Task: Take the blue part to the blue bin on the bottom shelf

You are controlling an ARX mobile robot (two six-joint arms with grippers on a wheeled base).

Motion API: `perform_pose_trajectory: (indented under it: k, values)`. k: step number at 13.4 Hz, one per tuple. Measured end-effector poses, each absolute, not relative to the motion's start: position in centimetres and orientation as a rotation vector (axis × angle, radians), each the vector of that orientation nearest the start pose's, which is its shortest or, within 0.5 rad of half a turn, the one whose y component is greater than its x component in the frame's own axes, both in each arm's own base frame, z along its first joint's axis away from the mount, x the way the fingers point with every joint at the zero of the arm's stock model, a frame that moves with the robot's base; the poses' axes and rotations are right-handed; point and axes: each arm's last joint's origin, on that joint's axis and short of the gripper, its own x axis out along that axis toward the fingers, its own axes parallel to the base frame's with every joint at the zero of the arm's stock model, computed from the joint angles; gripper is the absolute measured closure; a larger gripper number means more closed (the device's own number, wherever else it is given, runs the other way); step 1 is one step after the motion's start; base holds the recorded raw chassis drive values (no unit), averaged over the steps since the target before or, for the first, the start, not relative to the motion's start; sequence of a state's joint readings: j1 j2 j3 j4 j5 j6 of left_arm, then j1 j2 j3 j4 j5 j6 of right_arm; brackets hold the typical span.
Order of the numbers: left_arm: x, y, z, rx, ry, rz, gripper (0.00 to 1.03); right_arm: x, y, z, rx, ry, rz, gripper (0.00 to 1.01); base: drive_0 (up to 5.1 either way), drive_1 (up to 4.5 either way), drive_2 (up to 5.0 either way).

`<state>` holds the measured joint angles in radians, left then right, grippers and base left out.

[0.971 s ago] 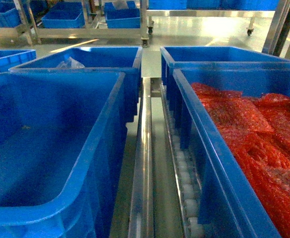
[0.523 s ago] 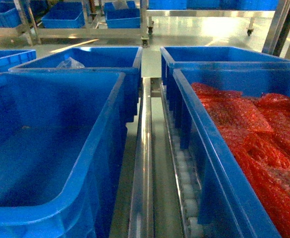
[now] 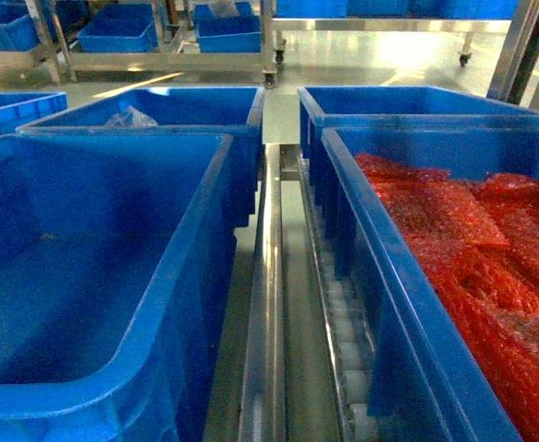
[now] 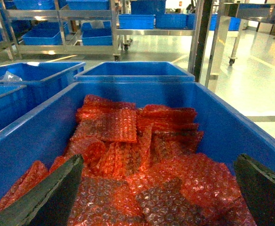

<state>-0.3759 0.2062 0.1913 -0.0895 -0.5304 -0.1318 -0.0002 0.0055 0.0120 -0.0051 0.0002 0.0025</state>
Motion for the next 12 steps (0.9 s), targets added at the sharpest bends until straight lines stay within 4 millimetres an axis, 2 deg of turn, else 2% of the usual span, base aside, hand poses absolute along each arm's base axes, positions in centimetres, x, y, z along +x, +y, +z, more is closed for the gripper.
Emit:
perform_pose_trajectory:
  k: [4,6,8,10,12]
  values:
    - [9.8,-2.3,20.4,-0.077,0.092,0.169,0.60,9.7,0.0,16.7,0.002,-0.001,0.000,0.03,0.0,0.00,0.0]
    - [9.8,-3.1,20.3,-0.030,0.103,0.186,0.60,9.7,0.0,16.7,0.002,-0.001,0.000,0.03,0.0,0.00,0.0]
    - [10.4,-3.4,21.3,-0.058,0.060,0.174,0.60,9.7,0.0,16.7,0.002,-0.001,0.000,0.03,0.0,0.00,0.0]
    - [13.9,-3.8,23.1,-0.088,0.010,0.162,0.60,9.7,0.0,16.7,0.002,-0.001,0.000,0.03,0.0,0.00,0.0]
    - [17.8,-5.3,22.1,-0.068,0.066,0.088,0.60,9.7,0.0,16.7,0.002,-0.002,0.000,0.03,0.0,0.00,0.0]
